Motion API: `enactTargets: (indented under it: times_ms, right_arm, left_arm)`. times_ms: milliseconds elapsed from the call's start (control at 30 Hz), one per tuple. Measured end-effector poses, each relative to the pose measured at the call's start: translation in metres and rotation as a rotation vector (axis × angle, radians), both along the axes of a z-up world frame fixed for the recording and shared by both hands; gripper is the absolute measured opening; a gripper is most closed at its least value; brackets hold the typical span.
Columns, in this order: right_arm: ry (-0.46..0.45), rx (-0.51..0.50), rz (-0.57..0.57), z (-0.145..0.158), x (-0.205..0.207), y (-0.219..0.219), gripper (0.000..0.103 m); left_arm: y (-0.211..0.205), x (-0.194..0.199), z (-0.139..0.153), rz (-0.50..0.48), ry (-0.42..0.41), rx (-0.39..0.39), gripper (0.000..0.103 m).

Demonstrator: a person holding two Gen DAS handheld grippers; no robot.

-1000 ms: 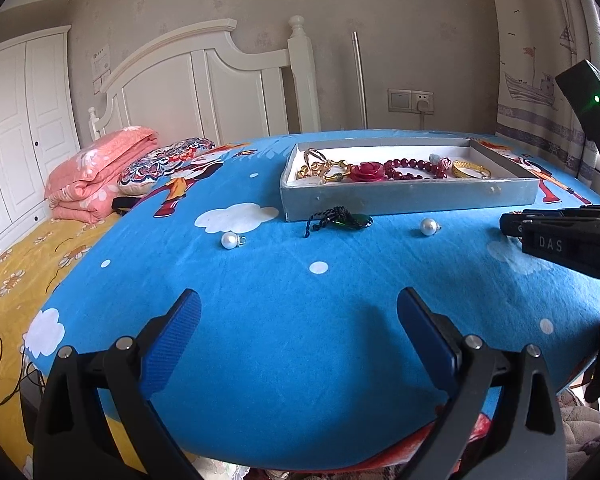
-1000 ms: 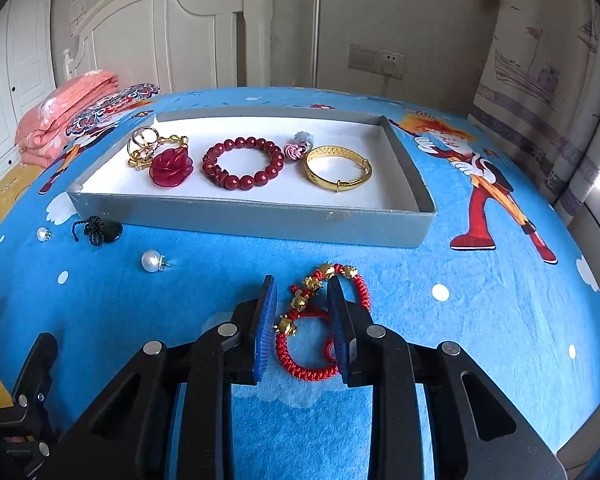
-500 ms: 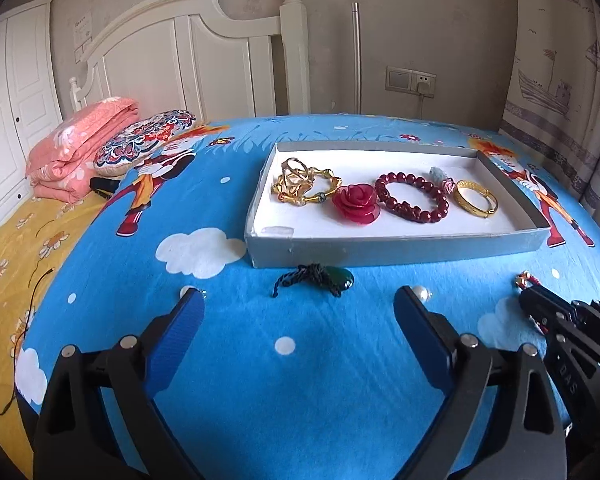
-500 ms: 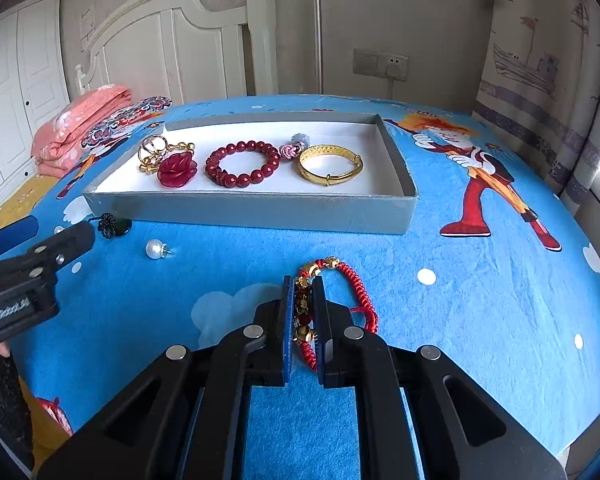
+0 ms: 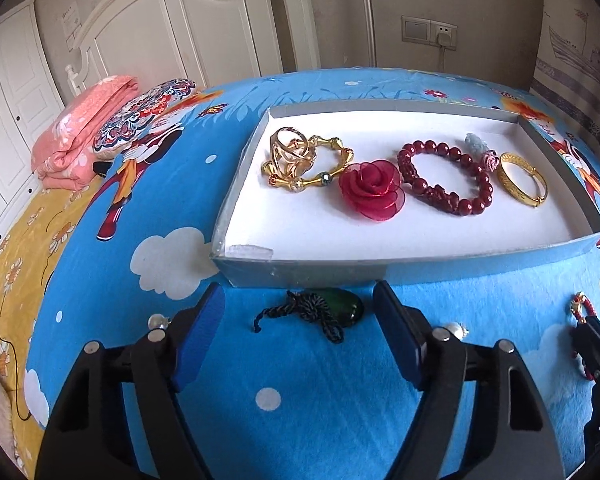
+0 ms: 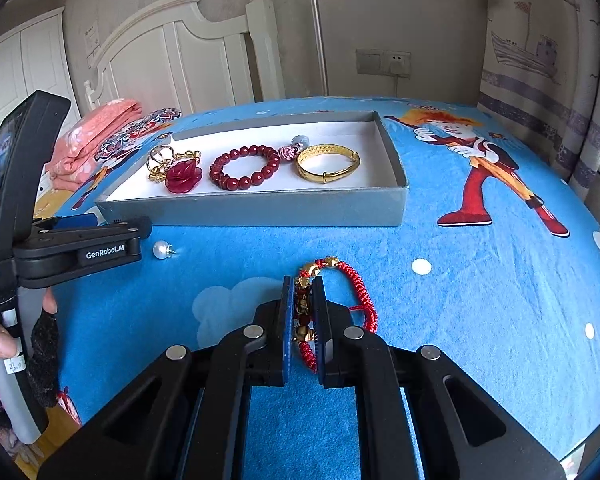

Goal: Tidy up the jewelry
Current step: 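Grasp the black-cord green pendant with the left tool while the right tool holds the bracelet, then carry the pendant and red bracelet into the tray and open both tools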

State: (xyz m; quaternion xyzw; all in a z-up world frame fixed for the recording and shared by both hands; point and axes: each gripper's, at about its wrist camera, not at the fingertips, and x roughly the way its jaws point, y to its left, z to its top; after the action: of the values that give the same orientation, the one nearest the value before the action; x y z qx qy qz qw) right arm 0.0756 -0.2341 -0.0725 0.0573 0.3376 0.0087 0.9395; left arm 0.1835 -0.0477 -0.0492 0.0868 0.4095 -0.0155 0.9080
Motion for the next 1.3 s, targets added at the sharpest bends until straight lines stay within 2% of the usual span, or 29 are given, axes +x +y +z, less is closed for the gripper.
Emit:
enactTargets:
  times_ms: [33,67,133,167,200,300,600,833,1067,1300]
  right_arm:
    - [-0.001,-0.001,0.004,0.0,-0.001,0.0,0.009]
    - [-0.003,-0.002,0.007,0.0,-0.002,0.001,0.009]
    - [-0.019,0.001,0.016,0.002,-0.005,0.003,0.009]
    - [-0.033,0.005,0.024,0.004,-0.008,0.003,0.009]
    - [-0.042,0.003,0.027,0.006,-0.01,0.004,0.009]
    - [-0.057,0.007,0.038,0.01,-0.015,0.008,0.009]
    - [-0.082,-0.016,0.064,0.02,-0.03,0.021,0.009]
    - [-0.091,-0.028,0.089,0.023,-0.043,0.03,0.009]
    - [-0.124,-0.017,0.08,0.031,-0.057,0.023,0.009]
    - [-0.133,0.002,0.053,0.036,-0.06,0.012,0.009]
  left_arm:
    - [0.0,0.003,0.0,0.001,0.001,-0.003,0.073]
    - [0.0,0.004,-0.001,-0.009,0.002,-0.01,0.066]
    - [-0.002,0.0,-0.001,-0.034,-0.009,-0.004,0.047]
    - [-0.003,-0.004,-0.001,-0.039,-0.016,0.01,0.028]
    - [-0.004,-0.008,-0.002,-0.04,-0.023,0.019,0.02]
    - [0.003,-0.022,0.002,-0.043,-0.052,-0.014,0.012]
    - [0.025,-0.075,0.012,-0.098,-0.139,-0.132,0.011]
    - [0.032,-0.11,0.014,-0.141,-0.173,-0.194,0.011]
    - [0.027,-0.13,0.016,-0.167,-0.199,-0.206,0.011]
    - [0.011,-0.148,0.022,-0.205,-0.253,-0.167,0.011]
